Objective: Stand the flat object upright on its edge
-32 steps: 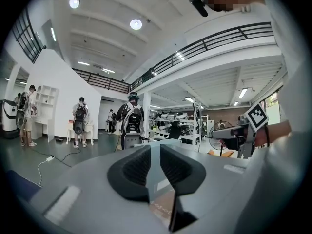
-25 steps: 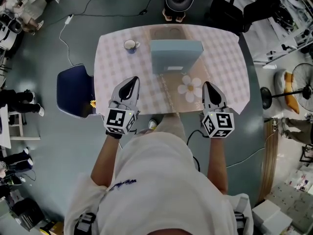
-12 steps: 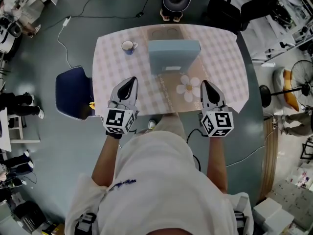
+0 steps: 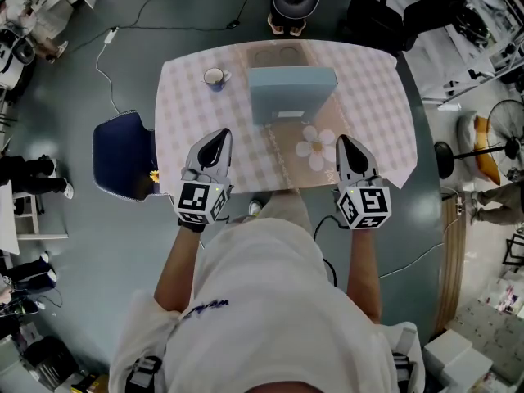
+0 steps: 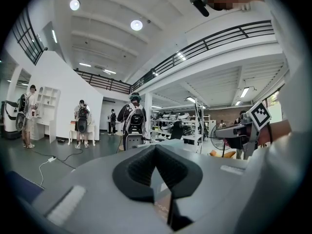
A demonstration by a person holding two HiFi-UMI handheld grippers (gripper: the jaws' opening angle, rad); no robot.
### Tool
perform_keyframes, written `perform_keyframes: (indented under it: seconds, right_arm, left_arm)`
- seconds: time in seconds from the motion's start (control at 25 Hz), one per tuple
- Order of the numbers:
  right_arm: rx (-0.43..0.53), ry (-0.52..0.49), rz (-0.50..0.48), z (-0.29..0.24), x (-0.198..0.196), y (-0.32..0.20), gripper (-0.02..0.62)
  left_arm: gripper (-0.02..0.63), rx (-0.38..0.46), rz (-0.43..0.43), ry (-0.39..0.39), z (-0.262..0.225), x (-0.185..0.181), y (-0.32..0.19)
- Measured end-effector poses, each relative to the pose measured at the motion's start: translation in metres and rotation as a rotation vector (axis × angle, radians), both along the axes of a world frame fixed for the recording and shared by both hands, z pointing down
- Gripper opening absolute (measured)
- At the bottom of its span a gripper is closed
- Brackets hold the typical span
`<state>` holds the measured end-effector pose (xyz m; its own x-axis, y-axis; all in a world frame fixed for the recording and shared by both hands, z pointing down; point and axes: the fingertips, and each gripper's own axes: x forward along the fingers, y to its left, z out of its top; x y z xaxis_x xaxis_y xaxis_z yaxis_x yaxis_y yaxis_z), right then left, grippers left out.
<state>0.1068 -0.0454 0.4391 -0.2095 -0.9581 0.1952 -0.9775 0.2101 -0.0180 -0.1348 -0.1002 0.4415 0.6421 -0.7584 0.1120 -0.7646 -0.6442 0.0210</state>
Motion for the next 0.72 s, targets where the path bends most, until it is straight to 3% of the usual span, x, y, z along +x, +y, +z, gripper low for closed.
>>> perform_keyframes:
  seconds: [0.72]
  right_arm:
    - [-0.032, 0.034, -0.027, 0.006, -0.009, -0.007, 0.003]
  left_arm:
    - [0.002, -0.03, 0.013, 0.009, 0.012, -0.001, 0.0]
